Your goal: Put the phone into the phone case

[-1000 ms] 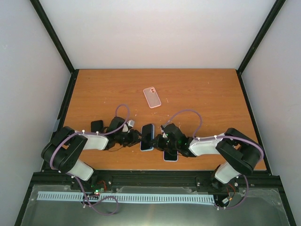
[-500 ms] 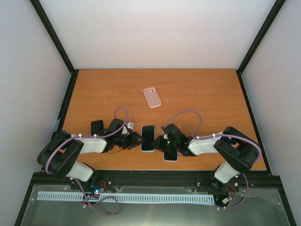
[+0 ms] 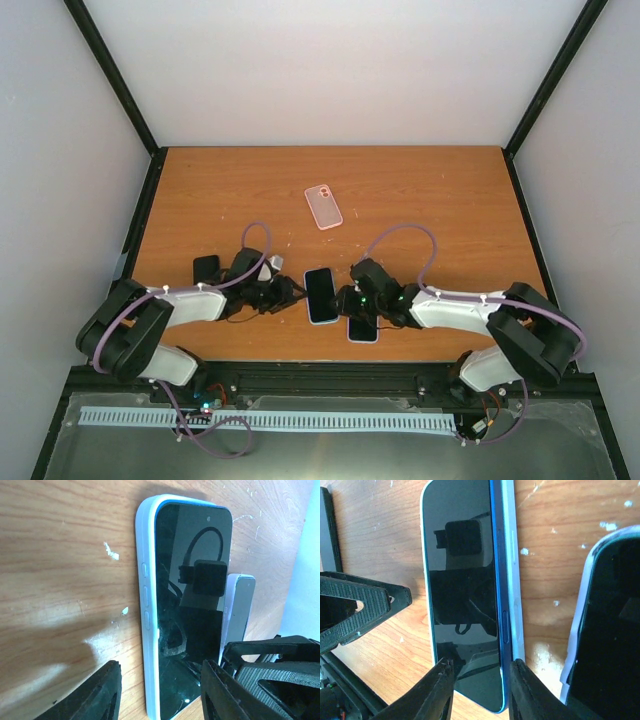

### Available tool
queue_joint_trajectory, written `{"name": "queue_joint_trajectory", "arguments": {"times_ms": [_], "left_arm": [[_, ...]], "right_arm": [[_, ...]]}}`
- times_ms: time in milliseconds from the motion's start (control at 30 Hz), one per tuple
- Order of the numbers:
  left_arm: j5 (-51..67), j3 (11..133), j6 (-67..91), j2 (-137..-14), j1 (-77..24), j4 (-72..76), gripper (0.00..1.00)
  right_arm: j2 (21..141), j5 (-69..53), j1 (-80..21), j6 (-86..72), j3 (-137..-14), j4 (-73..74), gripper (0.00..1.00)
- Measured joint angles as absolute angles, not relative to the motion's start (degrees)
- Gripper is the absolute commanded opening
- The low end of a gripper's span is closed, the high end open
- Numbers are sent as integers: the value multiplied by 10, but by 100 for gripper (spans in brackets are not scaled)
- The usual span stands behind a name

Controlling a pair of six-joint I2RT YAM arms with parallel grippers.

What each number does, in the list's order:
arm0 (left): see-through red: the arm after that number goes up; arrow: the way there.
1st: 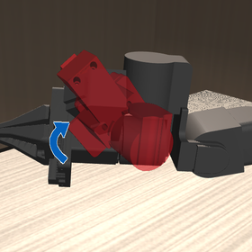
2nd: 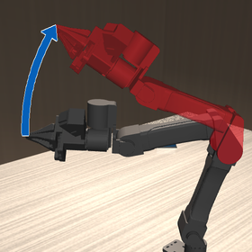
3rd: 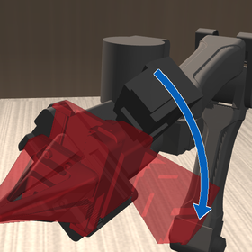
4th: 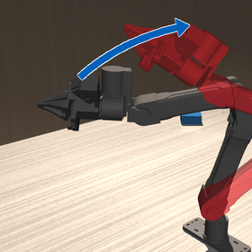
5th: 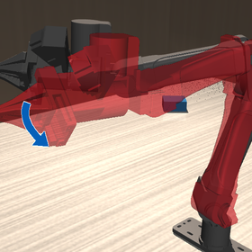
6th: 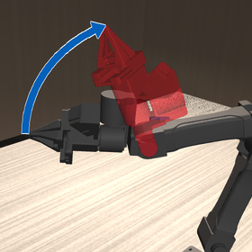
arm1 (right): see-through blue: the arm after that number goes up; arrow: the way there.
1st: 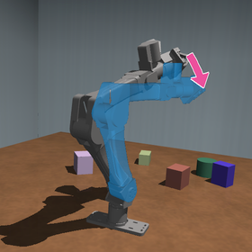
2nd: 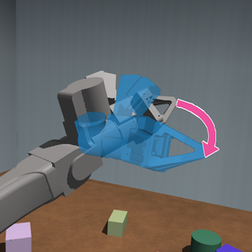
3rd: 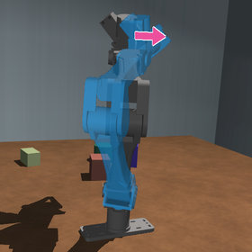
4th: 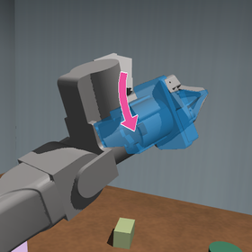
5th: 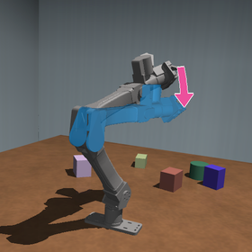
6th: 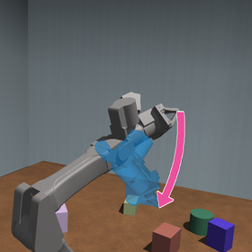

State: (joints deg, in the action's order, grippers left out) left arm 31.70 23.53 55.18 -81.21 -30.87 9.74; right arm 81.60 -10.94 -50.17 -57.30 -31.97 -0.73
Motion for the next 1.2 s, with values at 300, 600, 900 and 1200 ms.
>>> {"name": "queue_joint_trajectory", "arguments": {"times_ms": [300, 600, 900, 1200], "left_arm": [[317, 255, 544, -825, -305, 96, 45], [316, 267, 533, -858, -305, 97, 42], [323, 267, 530, -876, -305, 119, 40], [340, 253, 528, -884, -302, 152, 37]], "right_arm": [[830, -92, -492, -540, -353, 15, 25], [895, -86, -477, -517, -382, 13, 37], [926, -128, -475, -523, -378, -52, 40], [930, -161, -467, -535, -367, -98, 43]]}}
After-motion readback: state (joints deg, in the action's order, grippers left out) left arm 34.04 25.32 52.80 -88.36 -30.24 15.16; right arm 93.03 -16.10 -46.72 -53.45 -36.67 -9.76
